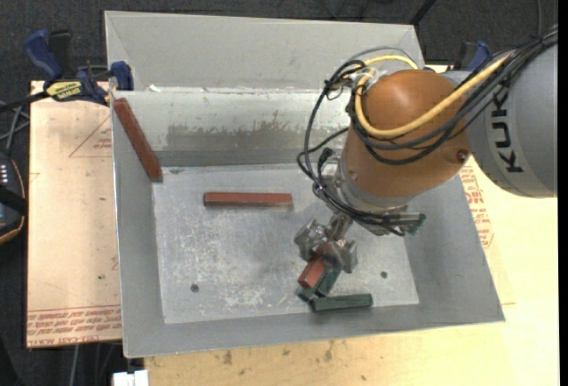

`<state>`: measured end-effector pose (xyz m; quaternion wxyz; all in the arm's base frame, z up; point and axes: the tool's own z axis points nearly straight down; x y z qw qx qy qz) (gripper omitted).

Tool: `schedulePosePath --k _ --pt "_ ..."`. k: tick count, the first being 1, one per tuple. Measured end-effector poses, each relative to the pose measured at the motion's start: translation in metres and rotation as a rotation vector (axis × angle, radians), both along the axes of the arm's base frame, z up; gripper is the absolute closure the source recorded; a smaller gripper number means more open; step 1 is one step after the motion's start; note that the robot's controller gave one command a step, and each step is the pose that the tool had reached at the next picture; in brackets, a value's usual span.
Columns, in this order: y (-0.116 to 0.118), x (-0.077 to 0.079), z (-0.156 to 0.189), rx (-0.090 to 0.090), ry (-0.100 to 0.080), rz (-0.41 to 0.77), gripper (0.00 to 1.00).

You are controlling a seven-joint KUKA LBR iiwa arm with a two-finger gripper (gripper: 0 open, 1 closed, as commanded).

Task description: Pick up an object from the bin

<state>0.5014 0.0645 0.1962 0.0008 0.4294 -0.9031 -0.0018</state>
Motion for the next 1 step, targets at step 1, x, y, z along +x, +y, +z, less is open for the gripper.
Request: schedulePosePath --k 1 --pt "0.0028 0.0010 0.0209 0.000 -0.011 0.063 1.00"
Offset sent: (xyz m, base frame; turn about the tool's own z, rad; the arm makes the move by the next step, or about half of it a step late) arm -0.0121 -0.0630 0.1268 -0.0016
